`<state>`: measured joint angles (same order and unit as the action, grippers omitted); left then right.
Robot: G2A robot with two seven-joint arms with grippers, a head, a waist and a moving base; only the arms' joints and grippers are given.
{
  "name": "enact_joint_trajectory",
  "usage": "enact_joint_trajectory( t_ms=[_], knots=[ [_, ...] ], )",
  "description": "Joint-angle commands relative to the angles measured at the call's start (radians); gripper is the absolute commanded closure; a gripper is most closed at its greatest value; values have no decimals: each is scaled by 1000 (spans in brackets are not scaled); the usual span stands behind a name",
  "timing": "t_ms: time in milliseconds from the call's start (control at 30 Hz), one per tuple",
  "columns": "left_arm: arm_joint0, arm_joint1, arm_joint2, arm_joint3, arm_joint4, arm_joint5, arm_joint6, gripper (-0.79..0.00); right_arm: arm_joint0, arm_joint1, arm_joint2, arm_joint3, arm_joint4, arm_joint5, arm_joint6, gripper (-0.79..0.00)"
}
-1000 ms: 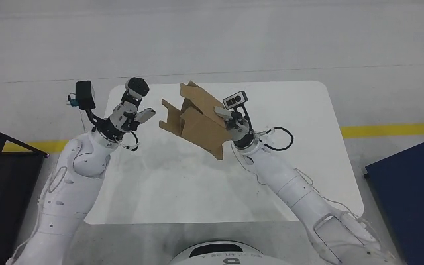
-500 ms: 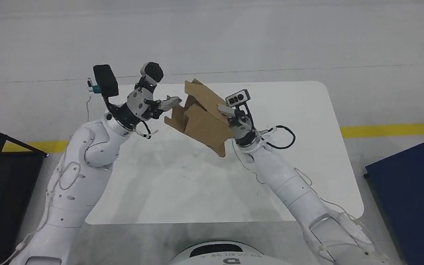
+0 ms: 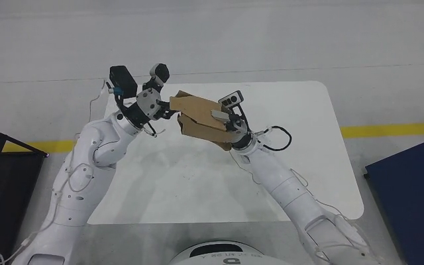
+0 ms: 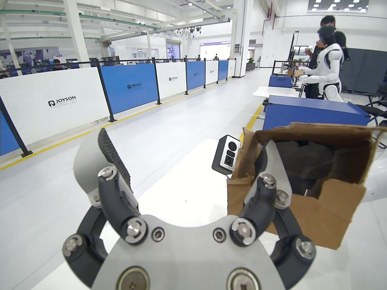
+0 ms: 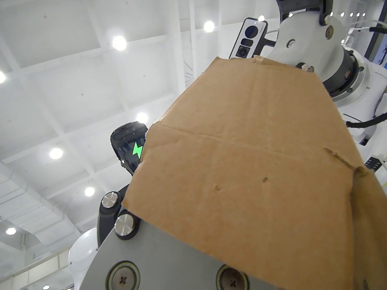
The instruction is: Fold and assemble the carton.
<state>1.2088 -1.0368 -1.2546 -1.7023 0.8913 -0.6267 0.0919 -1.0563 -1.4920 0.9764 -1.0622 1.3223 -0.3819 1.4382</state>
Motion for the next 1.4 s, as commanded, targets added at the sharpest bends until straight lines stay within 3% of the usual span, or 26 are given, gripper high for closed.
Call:
enact_joint_trajectory(
  t_ms=[0,367,933,1367],
  knots=[
    [4,-2,3,6,-15,-5,8,-785,-4,-3,5,-5,-7,4,4,0],
    [8,-8,-2,14,-18,-2,-4,-785,-20,-20,27,-20,-35,18,18,0],
    [1,-14,11,0,2,-100,-17,-785,-24,-39,58,2,-74,12,12,0],
    [71,3,-158,9,-106,-139,6,-785,-33,-51,86,-3,-73,37,37,0]
  ],
)
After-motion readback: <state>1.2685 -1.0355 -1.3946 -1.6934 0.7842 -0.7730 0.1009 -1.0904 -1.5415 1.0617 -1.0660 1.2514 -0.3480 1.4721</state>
